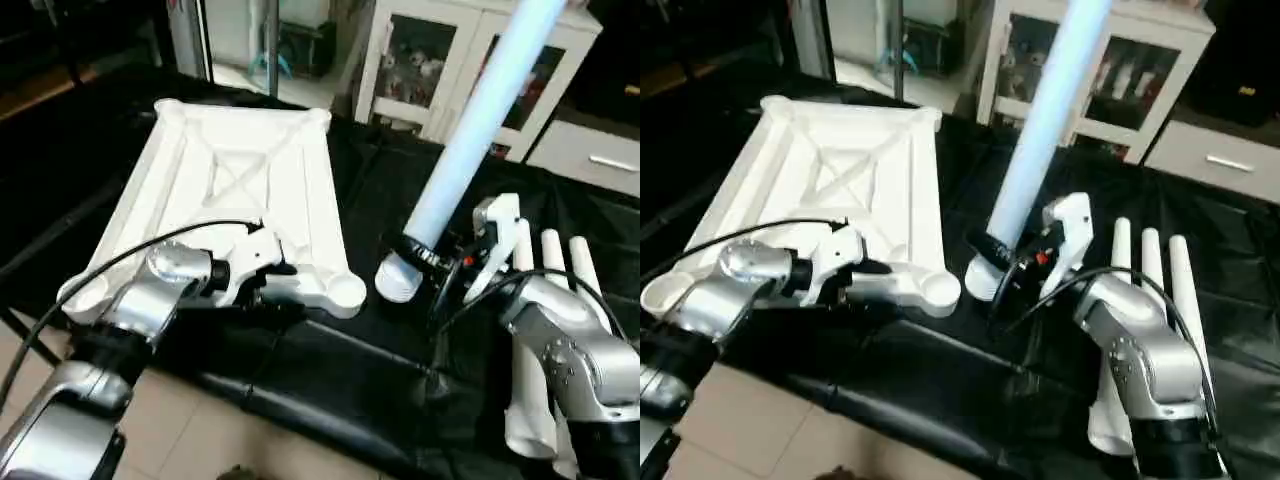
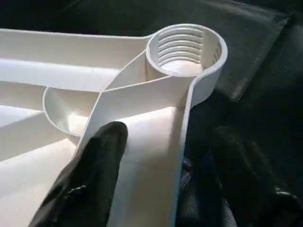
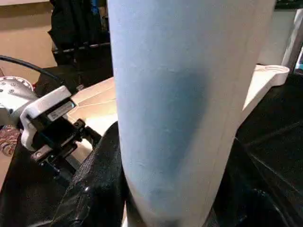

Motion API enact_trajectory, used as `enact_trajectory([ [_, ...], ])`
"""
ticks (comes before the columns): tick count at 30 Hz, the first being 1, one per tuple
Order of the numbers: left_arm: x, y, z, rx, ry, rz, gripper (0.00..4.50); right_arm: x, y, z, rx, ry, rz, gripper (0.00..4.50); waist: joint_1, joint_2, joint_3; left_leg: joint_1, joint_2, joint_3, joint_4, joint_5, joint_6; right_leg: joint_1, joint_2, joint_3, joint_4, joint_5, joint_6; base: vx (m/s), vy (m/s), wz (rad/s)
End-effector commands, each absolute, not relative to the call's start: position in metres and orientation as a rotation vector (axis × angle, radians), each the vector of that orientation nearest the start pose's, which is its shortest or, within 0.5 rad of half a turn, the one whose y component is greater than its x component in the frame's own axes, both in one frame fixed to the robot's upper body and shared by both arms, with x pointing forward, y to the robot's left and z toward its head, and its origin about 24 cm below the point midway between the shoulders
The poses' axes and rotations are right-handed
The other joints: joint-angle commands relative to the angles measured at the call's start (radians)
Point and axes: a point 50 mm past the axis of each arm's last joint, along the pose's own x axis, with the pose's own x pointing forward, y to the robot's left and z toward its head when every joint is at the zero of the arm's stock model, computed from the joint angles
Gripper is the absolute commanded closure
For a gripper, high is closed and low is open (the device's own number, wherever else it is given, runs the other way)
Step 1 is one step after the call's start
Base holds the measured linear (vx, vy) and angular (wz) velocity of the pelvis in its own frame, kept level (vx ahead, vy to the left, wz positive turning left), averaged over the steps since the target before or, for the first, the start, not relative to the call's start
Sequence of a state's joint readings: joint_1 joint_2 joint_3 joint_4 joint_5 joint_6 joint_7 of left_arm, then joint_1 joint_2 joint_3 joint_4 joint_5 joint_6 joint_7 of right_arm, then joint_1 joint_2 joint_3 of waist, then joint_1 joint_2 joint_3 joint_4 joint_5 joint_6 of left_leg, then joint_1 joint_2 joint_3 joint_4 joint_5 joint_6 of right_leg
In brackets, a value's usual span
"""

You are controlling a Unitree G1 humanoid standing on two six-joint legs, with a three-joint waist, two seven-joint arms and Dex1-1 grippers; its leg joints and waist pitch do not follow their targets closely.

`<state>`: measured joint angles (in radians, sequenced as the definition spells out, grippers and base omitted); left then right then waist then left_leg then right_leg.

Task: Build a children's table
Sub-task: Pick table leg

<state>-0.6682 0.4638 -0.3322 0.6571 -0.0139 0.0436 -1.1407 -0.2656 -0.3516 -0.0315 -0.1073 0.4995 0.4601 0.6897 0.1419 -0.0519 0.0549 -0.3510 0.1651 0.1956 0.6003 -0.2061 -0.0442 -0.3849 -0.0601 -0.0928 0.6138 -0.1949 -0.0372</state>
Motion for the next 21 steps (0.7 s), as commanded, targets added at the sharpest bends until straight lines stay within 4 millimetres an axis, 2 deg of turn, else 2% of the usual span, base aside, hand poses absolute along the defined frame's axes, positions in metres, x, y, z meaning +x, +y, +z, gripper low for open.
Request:
enact_trajectory([
  [1, 0.334, 0.157, 0.069, 0.533, 0.465, -1.254, 1.71, 0.279, -0.160, 0.116, 0.124, 0.053, 0.838, 2.65, 0.000, 0.006, -0.064, 0.015, 0.083, -0.039, -0.077, -0.109, 0.000, 0.044, -0.125, 0.074, -0.063, -0.122, -0.162, 0.000, 0.000, 0.00],
  [4, 0.335, 0.161, 0.068, 0.545, 0.499, -1.254, 1.92, 0.280, -0.159, 0.117, 0.120, 0.051, 0.842, 2.65, 0.001, 0.006, -0.063, 0.016, 0.086, -0.041, -0.078, -0.123, -0.007, 0.043, -0.127, 0.074, -0.064, -0.146, -0.159, 0.000, 0.000, 0.00],
  [5, 0.334, 0.163, 0.067, 0.547, 0.513, -1.261, 2.12, 0.280, -0.159, 0.118, 0.120, 0.051, 0.844, 2.65, 0.001, 0.008, -0.063, 0.016, 0.085, -0.041, -0.078, -0.122, -0.007, 0.043, -0.128, 0.075, -0.065, -0.143, -0.159, 0.000, 0.000, 0.00],
  [8, 0.333, 0.167, 0.067, 0.547, 0.537, -1.279, 2.25, 0.280, -0.159, 0.117, 0.119, 0.051, 0.845, 2.65, 0.000, 0.007, -0.063, 0.016, 0.086, -0.041, -0.079, -0.122, -0.009, 0.043, -0.127, 0.074, -0.062, -0.133, -0.165, 0.000, 0.000, 0.00],
  [13, 0.331, 0.170, 0.063, 0.560, 0.554, -1.286, 2.72, 0.280, -0.158, 0.116, 0.116, 0.053, 0.847, 2.65, 0.000, 0.007, -0.062, 0.017, 0.088, -0.041, -0.080, -0.131, -0.014, 0.042, -0.129, 0.074, -0.063, -0.144, -0.170, 0.000, 0.000, 0.00],
  [21, 0.333, 0.173, 0.058, 0.613, 0.558, -1.256, 3.39, 0.281, -0.156, 0.118, 0.117, 0.053, 0.862, 2.65, 0.000, 0.005, -0.062, 0.016, 0.087, -0.042, -0.080, -0.133, -0.011, 0.042, -0.128, 0.075, -0.066, -0.158, -0.158, 0.000, 0.000, 0.00],
])
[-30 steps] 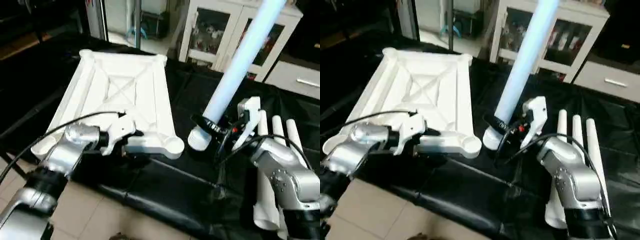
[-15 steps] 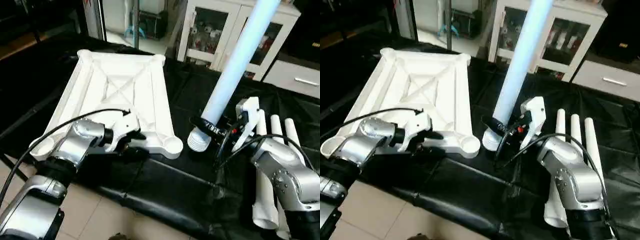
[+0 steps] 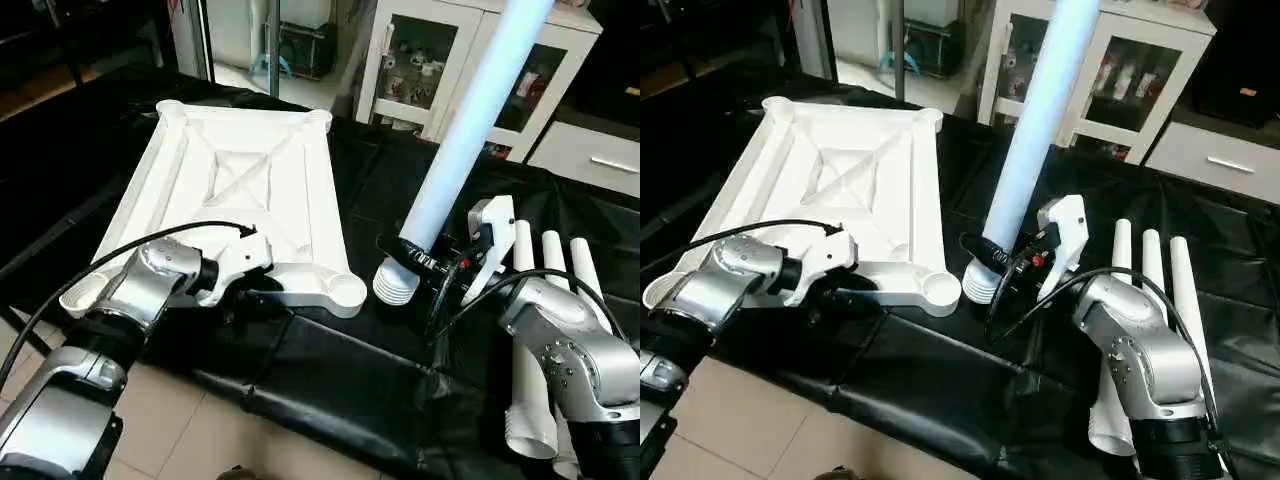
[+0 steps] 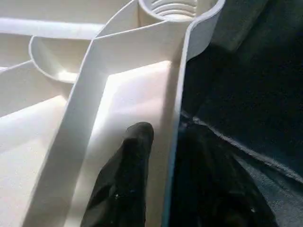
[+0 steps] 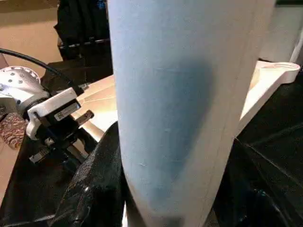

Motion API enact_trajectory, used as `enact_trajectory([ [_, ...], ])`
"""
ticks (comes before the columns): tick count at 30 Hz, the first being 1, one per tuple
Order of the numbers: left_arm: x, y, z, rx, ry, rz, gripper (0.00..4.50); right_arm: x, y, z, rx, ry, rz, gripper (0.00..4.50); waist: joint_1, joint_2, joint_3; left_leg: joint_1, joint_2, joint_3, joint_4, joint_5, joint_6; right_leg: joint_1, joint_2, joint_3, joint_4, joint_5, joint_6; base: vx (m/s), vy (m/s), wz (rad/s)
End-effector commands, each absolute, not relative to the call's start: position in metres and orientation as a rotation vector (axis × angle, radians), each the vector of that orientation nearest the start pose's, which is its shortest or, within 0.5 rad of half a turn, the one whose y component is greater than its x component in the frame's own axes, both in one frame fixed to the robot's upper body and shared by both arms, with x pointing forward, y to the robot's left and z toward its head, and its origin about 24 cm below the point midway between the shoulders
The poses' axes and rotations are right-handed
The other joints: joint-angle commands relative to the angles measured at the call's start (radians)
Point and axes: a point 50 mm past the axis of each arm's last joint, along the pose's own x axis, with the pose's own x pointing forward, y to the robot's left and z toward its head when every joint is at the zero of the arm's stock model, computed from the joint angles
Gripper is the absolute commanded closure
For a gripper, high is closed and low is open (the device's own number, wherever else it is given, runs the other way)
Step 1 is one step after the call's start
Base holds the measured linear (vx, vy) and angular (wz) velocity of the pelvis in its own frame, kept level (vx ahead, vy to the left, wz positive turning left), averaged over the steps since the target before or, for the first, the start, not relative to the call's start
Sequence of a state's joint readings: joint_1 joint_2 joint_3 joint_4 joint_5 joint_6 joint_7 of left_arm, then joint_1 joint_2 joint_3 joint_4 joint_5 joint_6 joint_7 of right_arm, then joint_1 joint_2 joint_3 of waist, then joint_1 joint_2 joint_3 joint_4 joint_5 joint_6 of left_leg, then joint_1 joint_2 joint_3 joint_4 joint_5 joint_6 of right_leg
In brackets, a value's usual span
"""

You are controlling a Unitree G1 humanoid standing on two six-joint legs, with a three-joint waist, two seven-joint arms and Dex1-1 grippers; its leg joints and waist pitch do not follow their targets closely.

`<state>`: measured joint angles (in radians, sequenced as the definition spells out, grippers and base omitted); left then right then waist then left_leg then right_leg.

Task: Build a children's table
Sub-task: Pick table leg

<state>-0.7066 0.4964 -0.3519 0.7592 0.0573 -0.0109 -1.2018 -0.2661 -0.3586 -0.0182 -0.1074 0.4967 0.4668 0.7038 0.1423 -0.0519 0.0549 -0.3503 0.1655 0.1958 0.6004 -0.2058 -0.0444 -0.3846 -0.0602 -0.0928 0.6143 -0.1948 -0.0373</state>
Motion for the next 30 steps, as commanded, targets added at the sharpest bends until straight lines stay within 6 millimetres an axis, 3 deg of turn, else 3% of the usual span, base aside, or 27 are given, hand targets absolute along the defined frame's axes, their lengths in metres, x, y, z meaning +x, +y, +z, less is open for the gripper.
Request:
enact_trajectory([
  [1, 0.333, 0.173, 0.056, 0.639, 0.557, -1.255, 3.46, 0.281, -0.156, 0.119, 0.121, 0.052, 0.866, 2.65, 0.000, 0.006, -0.061, 0.016, 0.087, -0.042, -0.081, -0.134, -0.010, 0.041, -0.130, 0.075, -0.067, -0.159, -0.158, 0.000, 0.000, 0.00],
  [8, 0.328, 0.169, 0.046, 0.741, 0.578, -1.297, 4.14, 0.284, -0.152, 0.121, 0.141, 0.056, 0.870, 2.65, 0.002, 0.009, -0.058, 0.021, 0.089, -0.043, -0.083, -0.180, -0.025, 0.038, -0.133, 0.076, -0.078, -0.239, -0.140, 0.000, 0.000, 0.00],
  [9, 0.326, 0.168, 0.044, 0.750, 0.581, -1.309, 4.14, 0.285, -0.151, 0.122, 0.144, 0.057, 0.869, 2.65, -0.001, 0.016, -0.058, 0.020, 0.089, -0.045, -0.085, -0.190, -0.031, 0.039, -0.132, 0.076, -0.080, -0.246, -0.139, 0.000, 0.000, 0.00],
  [10, 0.325, 0.167, 0.043, 0.755, 0.585, -1.321, 4.23, 0.285, -0.151, 0.122, 0.148, 0.060, 0.866, 2.65, -0.001, 0.014, -0.059, 0.020, 0.090, -0.045, -0.085, -0.188, -0.032, 0.039, -0.131, 0.076, -0.080, -0.242, -0.138, 0.000, 0.000, 0.00],
  [12, 0.316, 0.157, 0.034, 0.750, 0.589, -1.379, 4.28, 0.288, -0.151, 0.119, 0.155, 0.105, 0.831, 2.65, -0.001, 0.020, -0.061, 0.021, 0.093, -0.047, -0.086, -0.179, -0.038, 0.039, -0.132, 0.076, -0.073, -0.209, -0.146, 0.000, 0.000, 0.00],
  [15, 0.307, 0.142, 0.029, 0.692, 0.561, -1.437, 4.49, 0.288, -0.150, 0.118, 0.162, 0.125, 0.828, 2.65, -0.005, 0.016, -0.066, 0.017, 0.091, -0.042, -0.082, -0.129, -0.031, 0.042, -0.128, 0.074, -0.058, -0.101, -0.180, 0.000, 0.000, 0.00],
  [17, 0.303, 0.137, 0.029, 0.674, 0.550, -1.454, 4.50, 0.287, -0.149, 0.118, 0.165, 0.127, 0.832, 2.65, -0.001, 0.017, -0.066, 0.020, 0.086, -0.036, -0.077, -0.121, -0.014, 0.040, -0.128, 0.076, -0.059, -0.087, -0.186, 0.000, 0.000, 0.00],
  [18, 0.300, 0.132, 0.028, 0.655, 0.537, -1.473, 4.50, 0.286, -0.149, 0.118, 0.168, 0.129, 0.836, 2.65, 0.000, 0.013, -0.067, 0.017, 0.089, -0.037, -0.078, -0.114, -0.008, 0.045, -0.131, 0.077, -0.055, -0.087, -0.187, 0.000, 0.000, 0.00],
  [22, 0.294, 0.122, 0.027, 0.643, 0.500, -1.474, 4.50, 0.280, -0.145, 0.114, 0.183, 0.152, 0.867, 2.66, 0.002, 0.011, -0.063, 0.015, 0.086, -0.035, -0.078, -0.121, 0.013, 0.040, -0.129, 0.076, -0.067, -0.173, -0.160, 0.000, 0.000, 0.00],
  [26, 0.292, 0.120, 0.027, 0.641, 0.485, -1.451, 4.50, 0.278, -0.142, 0.109, 0.174, 0.182, 0.886, 2.66, -0.001, 0.012, -0.061, 0.015, 0.087, -0.039, -0.082, -0.163, 0.004, 0.036, -0.130, 0.075, -0.081, -0.299, -0.112, 0.000, 0.000, 0.00],
  [30, 0.292, 0.119, 0.028, 0.642, 0.479, -1.423, 4.50, 0.278, -0.138, 0.105, 0.139, 0.196, 0.899, 2.66, -0.003, 0.007, -0.061, 0.016, 0.086, -0.038, -0.084, -0.168, 0.001, 0.033, -0.130, 0.074, -0.086, -0.328, -0.095, 0.000, 0.000, 0.00],
])
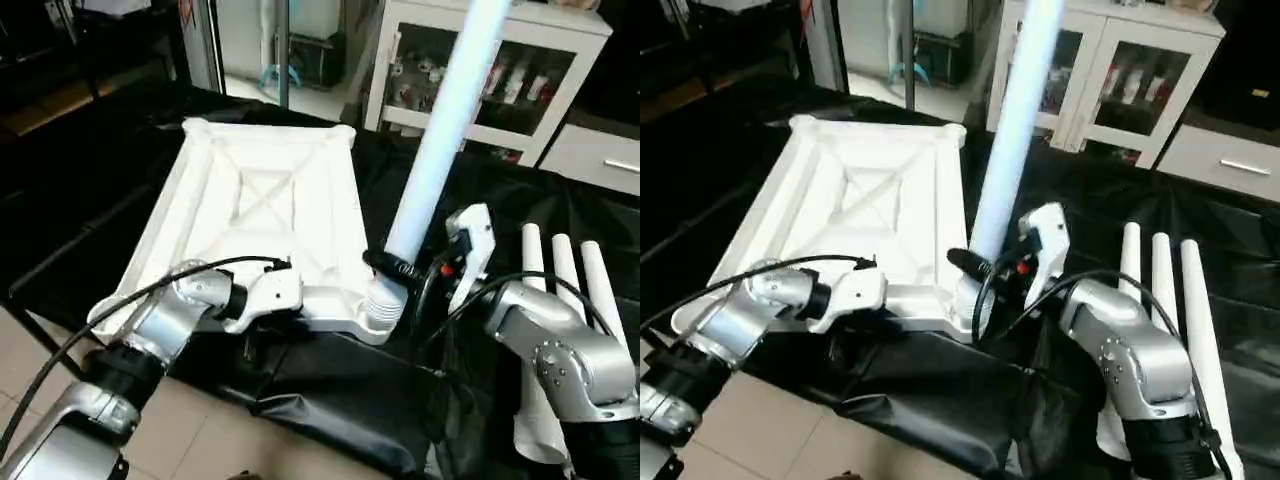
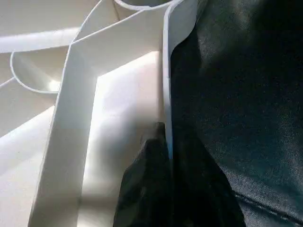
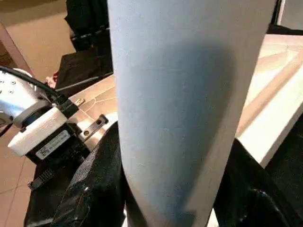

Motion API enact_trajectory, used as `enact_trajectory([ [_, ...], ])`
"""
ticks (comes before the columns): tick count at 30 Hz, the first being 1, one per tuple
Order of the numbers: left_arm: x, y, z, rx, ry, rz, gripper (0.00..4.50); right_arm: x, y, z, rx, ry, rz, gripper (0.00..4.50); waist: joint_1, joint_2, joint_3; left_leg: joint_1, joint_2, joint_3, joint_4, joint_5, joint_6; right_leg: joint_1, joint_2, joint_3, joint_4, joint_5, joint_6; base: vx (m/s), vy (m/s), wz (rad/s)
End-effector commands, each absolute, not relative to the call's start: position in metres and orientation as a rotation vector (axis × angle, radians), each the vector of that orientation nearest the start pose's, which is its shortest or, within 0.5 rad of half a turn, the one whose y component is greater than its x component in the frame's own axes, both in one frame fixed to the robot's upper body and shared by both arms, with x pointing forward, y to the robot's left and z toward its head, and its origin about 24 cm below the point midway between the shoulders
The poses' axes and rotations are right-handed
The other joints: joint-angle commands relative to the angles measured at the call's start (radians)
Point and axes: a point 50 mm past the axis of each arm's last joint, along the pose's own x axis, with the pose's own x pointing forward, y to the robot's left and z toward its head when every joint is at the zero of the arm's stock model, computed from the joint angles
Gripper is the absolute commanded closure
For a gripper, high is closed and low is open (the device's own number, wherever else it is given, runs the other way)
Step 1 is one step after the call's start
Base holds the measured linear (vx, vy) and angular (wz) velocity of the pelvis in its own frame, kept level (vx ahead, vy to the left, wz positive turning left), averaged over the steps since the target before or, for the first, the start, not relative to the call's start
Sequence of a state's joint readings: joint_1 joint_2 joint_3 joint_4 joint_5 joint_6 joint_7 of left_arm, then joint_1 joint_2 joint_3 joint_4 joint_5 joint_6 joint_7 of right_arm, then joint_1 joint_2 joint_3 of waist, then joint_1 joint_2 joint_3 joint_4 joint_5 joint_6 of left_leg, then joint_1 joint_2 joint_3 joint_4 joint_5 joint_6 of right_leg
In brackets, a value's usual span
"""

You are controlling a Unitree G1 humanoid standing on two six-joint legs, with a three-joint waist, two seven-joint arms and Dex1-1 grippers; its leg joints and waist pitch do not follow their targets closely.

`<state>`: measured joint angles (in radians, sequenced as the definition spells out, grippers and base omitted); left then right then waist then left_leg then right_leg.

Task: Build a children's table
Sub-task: Pick table leg

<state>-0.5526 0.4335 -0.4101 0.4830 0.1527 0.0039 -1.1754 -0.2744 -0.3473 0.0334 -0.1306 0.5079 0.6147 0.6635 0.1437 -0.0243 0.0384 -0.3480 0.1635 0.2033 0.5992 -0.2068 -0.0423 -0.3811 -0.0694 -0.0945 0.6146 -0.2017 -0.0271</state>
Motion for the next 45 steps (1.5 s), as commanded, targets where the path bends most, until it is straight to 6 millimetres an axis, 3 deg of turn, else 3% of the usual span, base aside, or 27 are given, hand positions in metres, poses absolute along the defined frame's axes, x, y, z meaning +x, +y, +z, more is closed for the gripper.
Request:
enact_trajectory([
  [1, 0.292, 0.119, 0.028, 0.644, 0.480, -1.416, 4.50, 0.278, -0.137, 0.104, 0.126, 0.199, 0.902, 2.66, -0.005, -0.019, -0.045, 0.013, 0.088, -0.046, -0.082, -0.163, -0.002, 0.028, -0.120, 0.076, -0.083, -0.312, -0.107, 0.000, 0.000, 0.00],
  [7, 0.289, 0.119, 0.027, 0.641, 0.489, -1.412, 4.50, 0.278, -0.134, 0.099, 0.093, 0.215, 0.909, 2.66, -0.006, -0.022, -0.048, 0.010, 0.086, -0.043, -0.081, -0.123, 0.014, 0.029, -0.120, 0.074, -0.071, -0.217, -0.129, 0.000, 0.000, 0.00],
  [15, 0.287, 0.118, 0.028, 0.640, 0.491, -1.410, 4.50, 0.282, -0.139, 0.095, 0.059, 0.231, 0.879, 2.66, -0.008, -0.024, -0.046, 0.008, 0.085, -0.043, -0.082, -0.132, 0.016, 0.030, -0.123, 0.074, -0.077, -0.259, -0.118, 0.000, 0.000, 0.00],
  [22, 0.286, 0.120, 0.029, 0.643, 0.498, -1.407, 4.50, 0.284, -0.141, 0.093, 0.067, 0.249, 0.865, 2.66, -0.009, -0.025, -0.047, 0.008, 0.086, -0.043, -0.081, -0.119, 0.024, 0.030, -0.121, 0.074, -0.074, -0.226, -0.128, 0.000, 0.000, 0.00],
  [26, 0.286, 0.120, 0.029, 0.642, 0.501, -1.408, 4.50, 0.285, -0.134, 0.085, 0.097, 0.272, 0.881, 2.66, -0.010, -0.020, -0.046, 0.009, 0.085, -0.043, -0.081, -0.133, 0.019, 0.029, -0.123, 0.074, -0.077, -0.240, -0.133, 0.000, 0.000, 0.00],
  [34, 0.286, 0.121, 0.030, 0.646, 0.504, -1.404, 4.50, 0.290, -0.130, 0.077, 0.102, 0.300, 0.878, 2.66, -0.012, -0.024, -0.045, 0.009, 0.087, -0.044, -0.085, -0.146, 0.010, 0.029, -0.122, 0.075, -0.077, -0.250, -0.130, 0.000, 0.000, 0.00],
  [45, 0.286, 0.123, 0.029, 0.643, 0.509, -1.393, 4.50, 0.287, -0.149, 0.060, 0.212, 0.303, 0.714, 2.66, -0.012, -0.026, -0.046, 0.013, 0.089, -0.046, -0.089, -0.182, -0.009, 0.027, -0.125, 0.077, -0.080, -0.243, -0.130, 0.000, 0.000, 0.00],
])
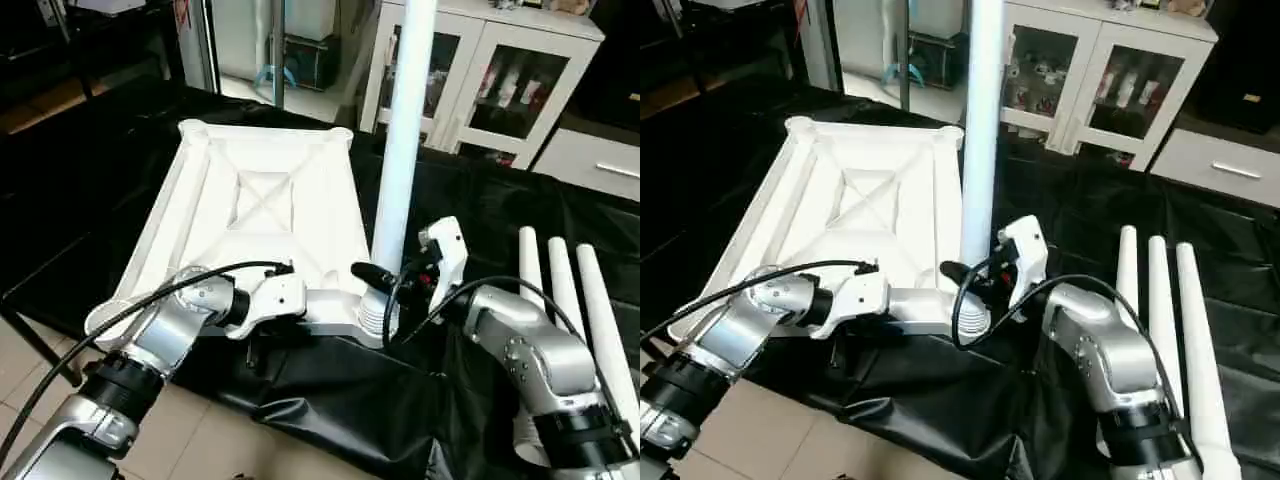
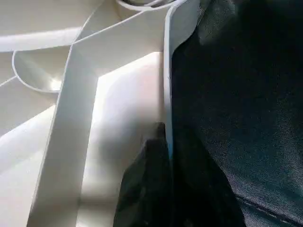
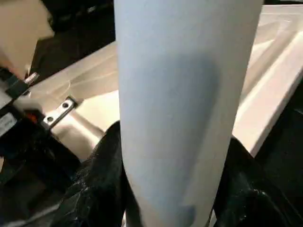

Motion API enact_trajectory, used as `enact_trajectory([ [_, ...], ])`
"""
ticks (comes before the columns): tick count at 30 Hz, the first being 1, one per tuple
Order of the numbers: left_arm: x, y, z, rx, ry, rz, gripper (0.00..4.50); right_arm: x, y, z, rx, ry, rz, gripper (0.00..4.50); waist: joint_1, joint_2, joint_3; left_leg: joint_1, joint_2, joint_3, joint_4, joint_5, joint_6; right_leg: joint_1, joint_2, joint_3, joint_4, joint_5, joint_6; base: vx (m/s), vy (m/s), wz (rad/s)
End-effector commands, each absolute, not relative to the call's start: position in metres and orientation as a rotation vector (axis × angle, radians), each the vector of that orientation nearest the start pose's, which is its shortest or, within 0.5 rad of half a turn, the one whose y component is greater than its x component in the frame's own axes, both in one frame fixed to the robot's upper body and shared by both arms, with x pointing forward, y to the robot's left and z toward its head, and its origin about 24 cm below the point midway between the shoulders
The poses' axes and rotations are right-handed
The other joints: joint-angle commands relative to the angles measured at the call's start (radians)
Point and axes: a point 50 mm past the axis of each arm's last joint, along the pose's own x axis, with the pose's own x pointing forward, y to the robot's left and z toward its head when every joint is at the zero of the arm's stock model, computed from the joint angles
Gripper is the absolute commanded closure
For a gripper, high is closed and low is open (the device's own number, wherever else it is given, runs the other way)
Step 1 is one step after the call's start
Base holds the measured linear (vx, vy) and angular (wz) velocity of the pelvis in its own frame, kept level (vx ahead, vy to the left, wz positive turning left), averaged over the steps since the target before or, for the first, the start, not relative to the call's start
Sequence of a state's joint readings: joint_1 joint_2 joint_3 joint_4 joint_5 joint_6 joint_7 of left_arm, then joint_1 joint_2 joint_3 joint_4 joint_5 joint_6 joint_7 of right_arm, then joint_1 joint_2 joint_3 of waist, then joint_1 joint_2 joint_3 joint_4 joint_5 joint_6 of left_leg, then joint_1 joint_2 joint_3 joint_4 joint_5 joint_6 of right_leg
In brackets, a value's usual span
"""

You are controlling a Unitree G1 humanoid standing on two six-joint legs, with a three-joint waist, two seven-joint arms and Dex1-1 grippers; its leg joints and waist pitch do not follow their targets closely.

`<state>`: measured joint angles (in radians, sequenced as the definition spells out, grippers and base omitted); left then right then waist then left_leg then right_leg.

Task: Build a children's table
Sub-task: Pick table leg

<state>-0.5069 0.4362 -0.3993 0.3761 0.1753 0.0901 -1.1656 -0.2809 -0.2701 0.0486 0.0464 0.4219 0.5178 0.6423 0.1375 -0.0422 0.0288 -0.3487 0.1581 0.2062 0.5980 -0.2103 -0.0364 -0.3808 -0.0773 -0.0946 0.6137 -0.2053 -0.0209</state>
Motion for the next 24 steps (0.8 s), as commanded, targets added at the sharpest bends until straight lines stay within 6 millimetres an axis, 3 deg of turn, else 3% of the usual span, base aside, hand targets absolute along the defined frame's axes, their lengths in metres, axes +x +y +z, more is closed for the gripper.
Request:
enact_trajectory([
  [1, 0.286, 0.123, 0.029, 0.643, 0.510, -1.393, 4.50, 0.286, -0.150, 0.058, 0.222, 0.301, 0.701, 2.66, -0.006, -0.008, -0.036, 0.013, 0.094, -0.049, -0.088, -0.184, -0.015, 0.027, -0.117, 0.076, -0.080, -0.244, -0.137, 0.000, 0.000, 0.00],
  [14, 0.285, 0.120, 0.028, 0.628, 0.505, -1.387, 4.50, 0.265, -0.152, 0.035, 0.295, 0.261, 0.629, 2.66, -0.008, -0.003, -0.034, 0.015, 0.097, -0.052, -0.096, -0.233, -0.026, 0.024, -0.118, 0.077, -0.089, -0.280, -0.127, 0.000, 0.000, 0.00],
  [24, 0.285, 0.121, 0.028, 0.625, 0.503, -1.376, 4.50, 0.255, -0.152, 0.028, 0.291, 0.223, 0.634, 2.66, -0.008, -0.001, -0.033, 0.015, 0.098, -0.054, -0.100, -0.251, -0.022, 0.022, -0.117, 0.078, -0.092, -0.297, -0.120, 0.000, 0.000, 0.00],
])
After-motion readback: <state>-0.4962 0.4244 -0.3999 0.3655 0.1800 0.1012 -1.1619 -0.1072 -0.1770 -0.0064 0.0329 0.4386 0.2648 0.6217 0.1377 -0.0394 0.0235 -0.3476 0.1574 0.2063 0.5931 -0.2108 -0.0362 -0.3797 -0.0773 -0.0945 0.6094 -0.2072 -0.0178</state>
